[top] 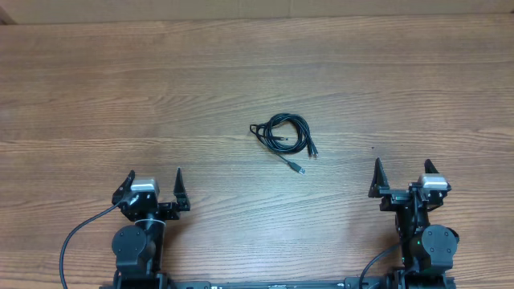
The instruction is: Untangle cables
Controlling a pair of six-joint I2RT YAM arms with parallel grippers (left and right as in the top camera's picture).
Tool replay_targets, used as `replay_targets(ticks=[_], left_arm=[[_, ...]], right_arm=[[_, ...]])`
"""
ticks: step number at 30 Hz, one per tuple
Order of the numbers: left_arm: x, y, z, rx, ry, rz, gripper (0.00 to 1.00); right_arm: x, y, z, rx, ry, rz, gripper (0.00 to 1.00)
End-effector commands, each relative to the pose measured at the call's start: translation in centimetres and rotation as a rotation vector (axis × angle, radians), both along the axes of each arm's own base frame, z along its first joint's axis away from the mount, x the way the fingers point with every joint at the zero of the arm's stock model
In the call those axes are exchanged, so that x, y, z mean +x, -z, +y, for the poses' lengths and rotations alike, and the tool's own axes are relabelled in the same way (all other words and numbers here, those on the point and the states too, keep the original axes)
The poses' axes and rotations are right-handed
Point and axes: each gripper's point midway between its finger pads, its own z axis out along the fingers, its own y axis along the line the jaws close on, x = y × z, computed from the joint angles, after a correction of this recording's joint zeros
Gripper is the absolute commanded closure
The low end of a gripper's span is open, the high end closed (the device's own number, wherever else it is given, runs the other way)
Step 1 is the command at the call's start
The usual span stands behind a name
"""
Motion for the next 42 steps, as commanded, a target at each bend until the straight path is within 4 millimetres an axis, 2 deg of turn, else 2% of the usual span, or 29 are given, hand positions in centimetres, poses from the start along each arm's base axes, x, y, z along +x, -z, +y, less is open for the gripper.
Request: replay_targets(ticks=[1,3,7,9,25,29,33,36,42], left_arm=[[0.0,-0.1,-0.1,0.025,0.012,-0.007,0.0],[0.0,-0.1,-0.1,0.025,0.012,-0.007,0.0],[0.0,-0.1,-0.1,0.025,0.012,-0.007,0.0],[0.0,-0.1,-0.1,0.025,0.012,-0.007,0.0],[0.0,-0.1,-0.1,0.025,0.012,-0.007,0.0],[0.0,-0.1,-0.1,0.025,0.012,-0.007,0.0],[0.0,-0.1,-0.1,0.025,0.012,-0.007,0.0],[0.0,-0.1,-0.1,0.025,0.012,-0.007,0.0],[0.0,-0.1,-0.1,0.025,0.012,-0.007,0.0]], right_arm=[[0.1,0.4,0.0,0.002,-0.003,0.005,0.0],[0.1,0.4,0.2,0.043,-0.009,0.004,0.0],[0.1,0.3,0.5,0.262,-0.017,-0.003,0.0],[0.1,0.1,0.6,0.308,-0.02,-0.008,0.0],[0.1,0.3,2.0,0.368,-0.1,0.018,0.0],[-0.5,-3.4,1.9,0.367,-0.094,0.004,0.0],[-1.1,-9.0,1.8,0.347,-0.087,0.005,0.0],[-1.3,-11.9,1.8,0.351,-0.072,0.089,0.0],[-0.9,-15.8,2.0,0.377,-0.029,0.388,0.0]])
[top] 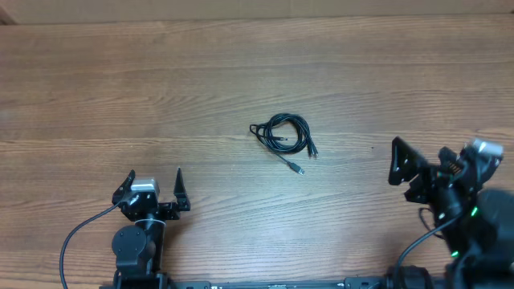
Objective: Untangle cables
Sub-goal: 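Move the left gripper down onto the black cable bundle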
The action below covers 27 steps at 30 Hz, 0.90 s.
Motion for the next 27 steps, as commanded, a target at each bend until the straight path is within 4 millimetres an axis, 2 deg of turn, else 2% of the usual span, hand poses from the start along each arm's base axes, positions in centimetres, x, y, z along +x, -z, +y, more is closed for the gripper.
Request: replay_targets(ticks=[1,3,6,9,10,13,15,18,19,23,27], left_arm=[[0.0,-0.1,0.0,0.025,0.008,-0.006,0.0],[0.0,-0.1,0.0,0.025,0.008,-0.006,0.0],[0.0,-0.1,0.0,0.025,0.008,-0.006,0.0],[0.1,-1.2,0.8,0.08,-0.031,-0.051,0.0],[0.2,-1.6,0.2,0.037,-0.003,-0.07,0.0],[0.0,-0.4,-0.6,-0.015,0.035,-0.02,0.0],[0.1,-1.5,-1.6,-0.095,0.084,-0.059,0.0],[-0.9,-4.1,-5.9,-0.143,0.339,-0.113,0.0],[-1.2,-5.0,-6.5,-0.155,0.374,-0.116,0.0],[-1.6,-7.1,-5.0,-0.167,0.276,-0.071,0.0],[-2.1,-11.1,-5.5,-0.157,0.307,-0.042,0.0]], right_arm=[[1.0,-3.3,0.3,0.009,-0.018,0.098,0.0],[1.9,-5.0,0.3,0.012,-0.024,0.116,0.0],[2.9,-6.0,0.8,0.028,-0.048,0.126,0.0],[3.2,-5.5,2.6,0.016,-0.173,0.142,0.0],[3.2,-5.3,3.0,-0.003,-0.209,0.144,0.0],[3.3,-3.7,2.2,-0.042,-0.18,0.212,0.0],[3.2,-2.9,1.8,-0.046,-0.16,0.25,0.0],[3.2,-2.6,1.8,-0.045,-0.161,0.262,0.0],[3.3,-2.6,1.8,-0.044,-0.161,0.263,0.0],[3.2,-2.4,2.3,-0.035,-0.184,0.275,0.0],[3.6,-1.5,3.4,-0.059,-0.22,0.31,0.0]])
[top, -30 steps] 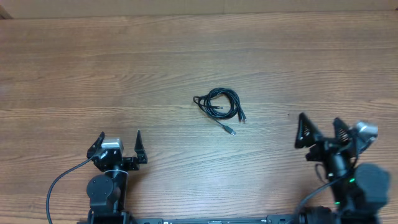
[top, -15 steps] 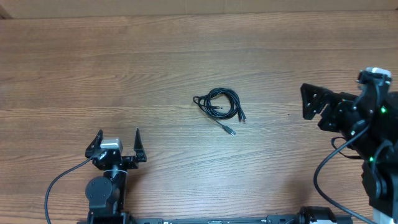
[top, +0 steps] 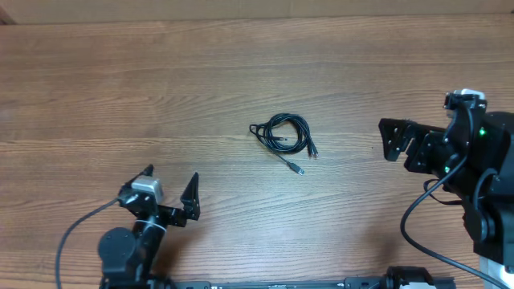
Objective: Untangle cables
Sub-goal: 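Move the left gripper down onto the black cable bundle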
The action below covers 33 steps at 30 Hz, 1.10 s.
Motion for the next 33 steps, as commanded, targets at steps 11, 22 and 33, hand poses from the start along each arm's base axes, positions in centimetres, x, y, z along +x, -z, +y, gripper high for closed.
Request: replay_targets(ticks=[11,22,33], left_arm=[[5.3,-4.6,-3.9,0.013,0.231,0.594,0.0],[9.4,6.0,-7.8,-0.481,0.066,1.344,0.0],[13.3,12.2,-11.1,-0.464,-0.236,1.338,0.0]], right_arm=[[2.0,4.0,4.2,-0.109,-0.142,0.154,0.0],[1.8,4.6,4.6,-0.109,-0.157,0.18,0.0],[1.9,4.5,4.6,-0.108,-0.157,0.175,0.0]])
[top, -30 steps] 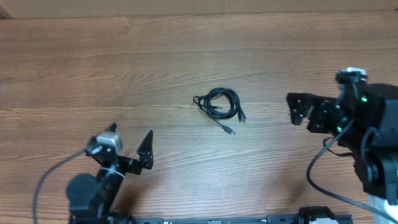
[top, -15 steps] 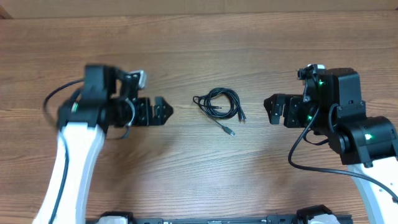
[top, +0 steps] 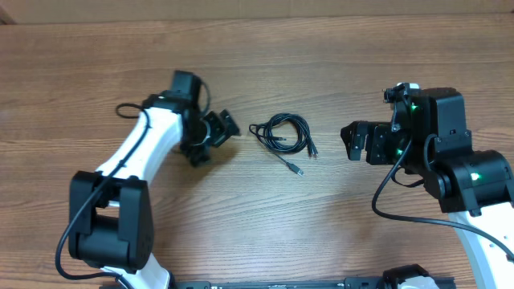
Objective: Untangle cables
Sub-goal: 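Move the left gripper down onto the black cable bundle, then grasp the cable bundle with the left gripper and lift it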
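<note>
A small coil of black cables (top: 283, 133) lies at the middle of the wooden table, with two plug ends trailing toward the front right, one silver-tipped (top: 298, 168). My left gripper (top: 215, 138) stands open just left of the coil, fingers pointing at it, a short gap away. My right gripper (top: 354, 143) is open to the right of the coil, farther off, its fingers facing left toward the plugs. Neither gripper touches the cables.
The left arm (top: 144, 152) stretches diagonally from the front left across the table. The bulky right arm (top: 450, 160) fills the right side. The table's far edge (top: 257, 18) runs along the top.
My left arm has gone from the front left of the table to just beside the coil's left side. My right gripper has shifted left toward the coil. The cables lie unchanged.
Both arms rested at the front edge, grippers open, the coil untouched at the middle. The right arm had then risen and come forward on the right. Then the left arm had begun to stir. Now both open grippers flank the coil.
</note>
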Controlling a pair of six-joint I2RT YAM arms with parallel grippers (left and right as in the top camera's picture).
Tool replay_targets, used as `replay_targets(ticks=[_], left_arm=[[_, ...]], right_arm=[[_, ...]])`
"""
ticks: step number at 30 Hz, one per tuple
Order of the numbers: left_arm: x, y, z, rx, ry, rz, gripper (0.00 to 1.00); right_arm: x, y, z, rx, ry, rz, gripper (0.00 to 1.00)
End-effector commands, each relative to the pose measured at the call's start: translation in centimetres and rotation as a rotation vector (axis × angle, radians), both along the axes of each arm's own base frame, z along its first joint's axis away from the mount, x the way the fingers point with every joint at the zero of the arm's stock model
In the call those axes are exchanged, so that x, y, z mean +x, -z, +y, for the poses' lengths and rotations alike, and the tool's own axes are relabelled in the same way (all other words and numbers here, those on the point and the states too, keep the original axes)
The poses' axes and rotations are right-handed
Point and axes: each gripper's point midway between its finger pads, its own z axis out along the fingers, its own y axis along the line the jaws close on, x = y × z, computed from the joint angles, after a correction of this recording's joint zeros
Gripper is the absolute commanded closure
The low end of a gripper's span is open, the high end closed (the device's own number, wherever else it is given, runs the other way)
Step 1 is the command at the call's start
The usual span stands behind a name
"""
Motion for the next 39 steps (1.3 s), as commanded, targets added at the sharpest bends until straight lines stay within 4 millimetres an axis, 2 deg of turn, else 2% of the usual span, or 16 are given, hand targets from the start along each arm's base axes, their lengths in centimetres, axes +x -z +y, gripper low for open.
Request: replay_targets(ticks=[1,5,10,15,19,22,24,26,28,32,36,37,38,39], left_arm=[[2.0,-1.8,-2.2,0.013,-0.045,-0.097,0.0],[3.2,-2.6,-2.7,0.091,-0.164,-0.148,0.0],[4.3,-2.6,-2.7,0.175,-0.278,-0.205,0.0],[4.5,-2.2,-4.0,0.081,-0.4,-0.144,0.0],[5.3,-2.5,-4.2,0.081,-0.366,-0.192,0.02],[5.0,-2.2,-4.2,0.088,-0.353,-0.187,0.0],[4.8,-2.0,-4.4,0.101,-0.344,-0.19,0.12],[4.5,-1.8,-4.7,0.122,-0.331,-0.199,0.18],[4.1,-1.4,-5.2,0.137,-0.316,-0.199,0.17],[3.4,-0.3,-6.5,0.154,-0.28,-0.184,0.07],[2.9,1.6,-7.3,0.178,-0.256,-0.16,0.07],[2.8,2.1,-7.4,0.184,-0.251,-0.151,0.08],[2.7,2.4,-7.4,0.189,-0.249,-0.143,0.17],[2.6,2.8,-7.4,0.192,-0.246,-0.134,0.43]], right_arm=[[0.2,-1.1,0.0,-0.002,-0.001,-0.037,0.0],[0.2,-1.1,0.0,-0.002,-0.002,-0.036,0.0],[0.2,-1.1,0.0,-0.002,-0.001,-0.036,0.0],[0.2,-1.1,0.0,-0.002,-0.001,-0.036,0.0],[0.2,-1.1,0.0,-0.002,-0.002,-0.036,0.0],[0.2,-1.1,0.0,-0.002,-0.002,-0.036,0.0],[0.2,-1.1,0.0,-0.002,-0.002,-0.036,0.0],[0.2,-1.1,0.0,-0.002,-0.002,-0.036,0.0],[0.2,-1.1,0.0,-0.002,-0.002,-0.035,0.0],[0.1,-1.0,0.0,-0.003,-0.002,-0.031,0.0],[0.0,-1.0,0.0,-0.003,-0.001,-0.028,0.0],[0.0,-0.9,0.0,-0.003,-0.002,-0.027,0.0],[0.0,-0.9,0.0,-0.003,-0.002,-0.026,0.0],[0.0,-0.9,0.0,-0.004,-0.002,-0.026,0.0]])
